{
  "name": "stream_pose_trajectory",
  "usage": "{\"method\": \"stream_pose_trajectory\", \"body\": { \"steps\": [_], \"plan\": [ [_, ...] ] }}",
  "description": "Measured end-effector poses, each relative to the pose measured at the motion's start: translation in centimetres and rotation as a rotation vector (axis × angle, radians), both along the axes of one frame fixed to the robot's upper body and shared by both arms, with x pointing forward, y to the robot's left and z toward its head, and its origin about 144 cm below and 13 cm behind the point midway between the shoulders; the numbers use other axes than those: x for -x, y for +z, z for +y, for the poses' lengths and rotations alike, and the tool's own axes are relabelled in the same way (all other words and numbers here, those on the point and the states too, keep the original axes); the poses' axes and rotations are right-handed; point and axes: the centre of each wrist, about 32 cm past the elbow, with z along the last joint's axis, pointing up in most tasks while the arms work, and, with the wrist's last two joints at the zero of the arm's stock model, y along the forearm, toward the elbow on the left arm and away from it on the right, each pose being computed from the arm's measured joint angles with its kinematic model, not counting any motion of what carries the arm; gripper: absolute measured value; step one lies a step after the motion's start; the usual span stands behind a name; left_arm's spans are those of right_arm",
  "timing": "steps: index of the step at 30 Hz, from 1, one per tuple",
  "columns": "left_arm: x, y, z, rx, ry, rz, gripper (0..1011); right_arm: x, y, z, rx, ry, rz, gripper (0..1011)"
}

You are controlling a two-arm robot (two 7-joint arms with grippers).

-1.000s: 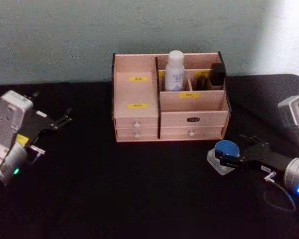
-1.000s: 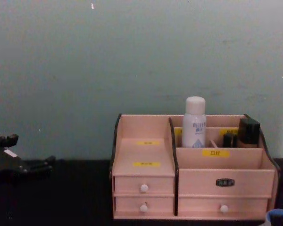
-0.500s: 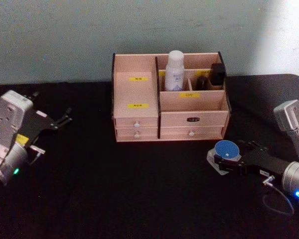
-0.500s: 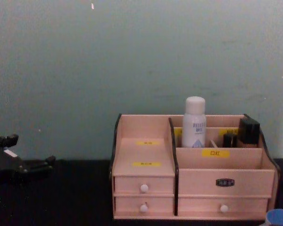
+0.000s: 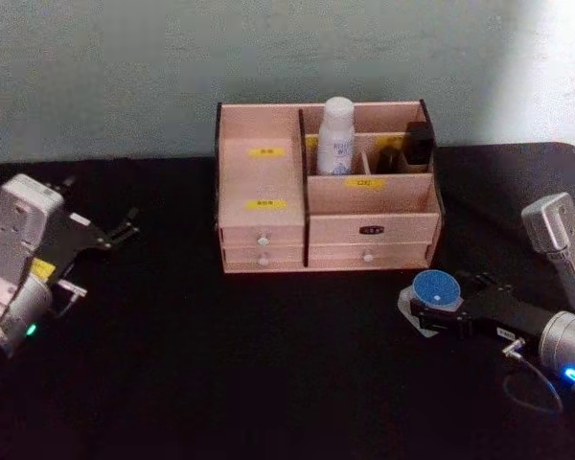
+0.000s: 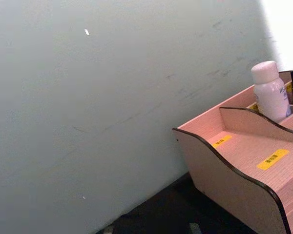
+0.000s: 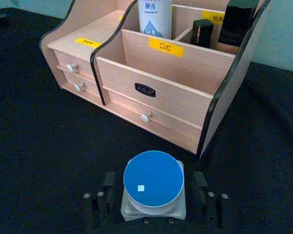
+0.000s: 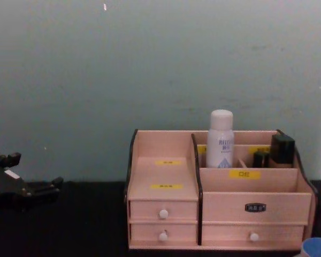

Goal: Pick up the facial cleanser and watermelon frost from the table and place them into the tiered storage box.

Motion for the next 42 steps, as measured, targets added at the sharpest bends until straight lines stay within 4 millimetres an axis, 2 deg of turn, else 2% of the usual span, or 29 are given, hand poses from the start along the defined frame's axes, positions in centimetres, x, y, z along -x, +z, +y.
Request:
{"method": "stream_pose_trajectory", "body": {
  "steps": [13,16,24,42],
  "plan": [
    [0.00,0.00,0.00,0.000,0.000,0.000,1001,0.01,-0.01,0.00,0.000,0.000,-0.001,994],
    [0.00,0.00,0.00,0.000,0.000,0.000,1001,0.02,0.00,-0.01,0.000,0.000,-0.001,944],
    [0.00,0.00,0.00,0.000,0.000,0.000,1001,0.03,0.01,-0.01,0.000,0.001,-0.002,728],
    [0.00,0.00,0.00,0.000,0.000,0.000,1001,-0.02,0.03,0.08,0.005,0.010,-0.016,720]
  ]
}}
